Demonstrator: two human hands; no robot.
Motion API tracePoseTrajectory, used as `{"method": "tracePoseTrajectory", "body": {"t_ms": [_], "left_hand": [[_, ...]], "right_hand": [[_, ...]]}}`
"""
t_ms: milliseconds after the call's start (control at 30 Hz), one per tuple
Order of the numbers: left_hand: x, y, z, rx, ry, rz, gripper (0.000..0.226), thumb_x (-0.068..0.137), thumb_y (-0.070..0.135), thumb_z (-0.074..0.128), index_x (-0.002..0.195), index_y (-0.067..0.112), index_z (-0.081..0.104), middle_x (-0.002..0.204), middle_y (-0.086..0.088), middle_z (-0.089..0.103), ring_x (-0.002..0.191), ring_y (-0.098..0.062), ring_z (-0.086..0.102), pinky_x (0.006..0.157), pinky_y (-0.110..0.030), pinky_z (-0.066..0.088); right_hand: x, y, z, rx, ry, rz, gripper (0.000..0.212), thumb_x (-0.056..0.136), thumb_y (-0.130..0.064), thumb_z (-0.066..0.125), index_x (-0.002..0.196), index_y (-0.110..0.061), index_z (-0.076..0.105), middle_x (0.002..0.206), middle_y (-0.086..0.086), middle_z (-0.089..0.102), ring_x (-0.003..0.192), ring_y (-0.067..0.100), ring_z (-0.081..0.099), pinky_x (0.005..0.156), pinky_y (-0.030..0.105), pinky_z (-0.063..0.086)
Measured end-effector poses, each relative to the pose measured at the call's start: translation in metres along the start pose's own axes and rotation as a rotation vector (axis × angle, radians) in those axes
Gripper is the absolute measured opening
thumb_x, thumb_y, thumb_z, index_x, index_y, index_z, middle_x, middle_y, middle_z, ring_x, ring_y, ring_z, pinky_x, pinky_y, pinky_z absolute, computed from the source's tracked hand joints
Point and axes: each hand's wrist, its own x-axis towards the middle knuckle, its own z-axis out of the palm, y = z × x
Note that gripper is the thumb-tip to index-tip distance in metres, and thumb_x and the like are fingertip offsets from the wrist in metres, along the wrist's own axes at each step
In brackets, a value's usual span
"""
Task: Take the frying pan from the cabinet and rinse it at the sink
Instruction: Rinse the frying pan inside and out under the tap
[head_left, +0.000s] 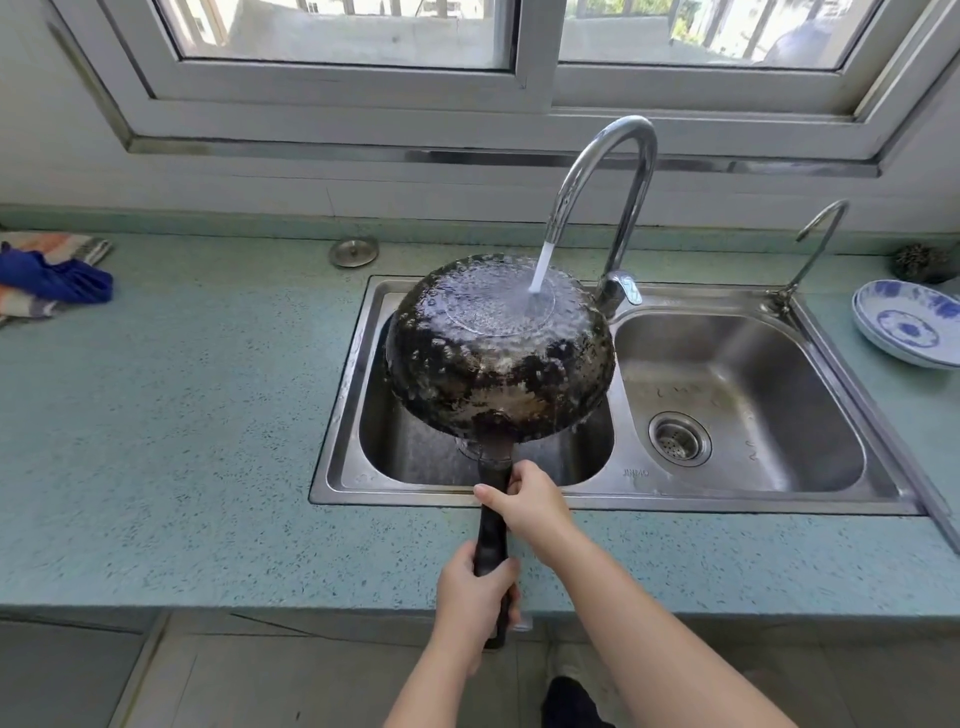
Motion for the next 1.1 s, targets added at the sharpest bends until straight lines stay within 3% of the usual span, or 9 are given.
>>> {"method": "tracePoseTrajectory", "body": {"t_ms": [233, 467, 667, 900, 1100], "left_hand": [[-0.001, 0.000, 0.000, -0.024, -0.007, -0.002, 0.009, 0.082, 0.003, 0.059, 0.077, 0.007, 0.052, 0.040, -0.002, 0.052, 0.032, -0.017, 0.046, 0.035, -0.021, 0.039], [0.001, -0.002, -0.001, -0.054, -0.008, -0.015, 0.013, 0.082, 0.003, 0.060, 0.075, 0.007, 0.050, 0.040, -0.001, 0.051, 0.031, -0.017, 0.044, 0.034, -0.021, 0.036], [0.000, 0.000, 0.000, -0.010, 0.004, 0.001, 0.016, 0.082, 0.004, 0.060, 0.073, 0.008, 0.048, 0.039, 0.000, 0.051, 0.031, -0.017, 0.044, 0.033, -0.021, 0.036], [-0.006, 0.013, -0.008, 0.141, 0.072, 0.057, 0.015, 0.081, 0.006, 0.059, 0.071, 0.014, 0.052, 0.036, 0.002, 0.051, 0.029, -0.015, 0.045, 0.033, -0.017, 0.034], [-0.009, 0.024, -0.012, 0.236, 0.172, 0.056, 0.019, 0.080, 0.010, 0.060, 0.066, 0.016, 0.049, 0.046, -0.001, 0.055, 0.028, -0.010, 0.048, 0.033, -0.018, 0.036]], "right_hand": [[0.001, 0.000, 0.002, -0.028, 0.007, 0.000, 0.032, 0.078, -0.043, 0.066, 0.094, -0.021, 0.048, 0.084, -0.009, 0.053, 0.085, 0.016, 0.055, 0.072, 0.030, 0.045], [0.002, 0.000, 0.004, -0.057, 0.028, -0.010, 0.032, 0.077, -0.044, 0.066, 0.089, -0.021, 0.047, 0.071, -0.015, 0.046, 0.080, 0.016, 0.052, 0.065, 0.027, 0.037], [0.000, -0.002, 0.002, -0.006, 0.017, 0.004, 0.030, 0.078, -0.039, 0.067, 0.093, -0.019, 0.050, 0.079, -0.010, 0.052, 0.085, 0.017, 0.055, 0.072, 0.030, 0.044], [0.002, -0.009, 0.005, 0.105, -0.007, 0.016, 0.024, 0.078, -0.034, 0.069, 0.080, -0.022, 0.049, 0.077, -0.007, 0.055, 0.083, 0.021, 0.058, 0.075, 0.037, 0.050], [0.003, -0.019, 0.010, 0.200, -0.068, -0.005, 0.019, 0.078, -0.031, 0.068, 0.078, -0.022, 0.051, 0.078, -0.005, 0.057, 0.086, 0.022, 0.059, 0.081, 0.043, 0.052]]}}
